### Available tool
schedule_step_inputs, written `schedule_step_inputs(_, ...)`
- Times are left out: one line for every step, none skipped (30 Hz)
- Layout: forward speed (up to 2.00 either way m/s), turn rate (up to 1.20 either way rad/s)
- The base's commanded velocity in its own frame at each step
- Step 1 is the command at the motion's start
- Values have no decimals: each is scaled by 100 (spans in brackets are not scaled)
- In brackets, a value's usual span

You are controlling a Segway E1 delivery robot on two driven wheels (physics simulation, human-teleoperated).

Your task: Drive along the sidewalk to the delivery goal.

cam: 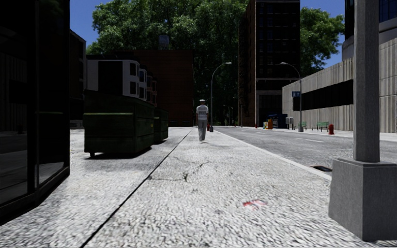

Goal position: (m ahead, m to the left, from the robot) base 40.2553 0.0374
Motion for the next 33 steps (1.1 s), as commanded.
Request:
schedule_step_inputs(190, 0)
schedule_step_inputs(190, 0)
schedule_step_inputs(190, 0)
schedule_step_inputs(190, 0)
schedule_step_inputs(190, 0)
schedule_step_inputs(190, 0)
schedule_step_inputs(190, 0)
schedule_step_inputs(190, 0)
schedule_step_inputs(190, 0)
schedule_step_inputs(190, 0)
schedule_step_inputs(190, 0)
schedule_step_inputs(190, 0)
schedule_step_inputs(190, 0)
schedule_step_inputs(190, 0)
schedule_step_inputs(190, 0)
schedule_step_inputs(190, 0)
schedule_step_inputs(190, 0)
schedule_step_inputs(190, 0)
schedule_step_inputs(190, 0)
schedule_step_inputs(190, 0)
schedule_step_inputs(190, 0)
schedule_step_inputs(190, 0)
schedule_step_inputs(190, 0)
schedule_step_inputs(190, 0)
schedule_step_inputs(190, 0)
schedule_step_inputs(190, 0)
schedule_step_inputs(190, 0)
schedule_step_inputs(190, 0)
schedule_step_inputs(190, 0)
schedule_step_inputs(190, 0)
schedule_step_inputs(190, 0)
schedule_step_inputs(190, 0)
schedule_step_inputs(190, 0)
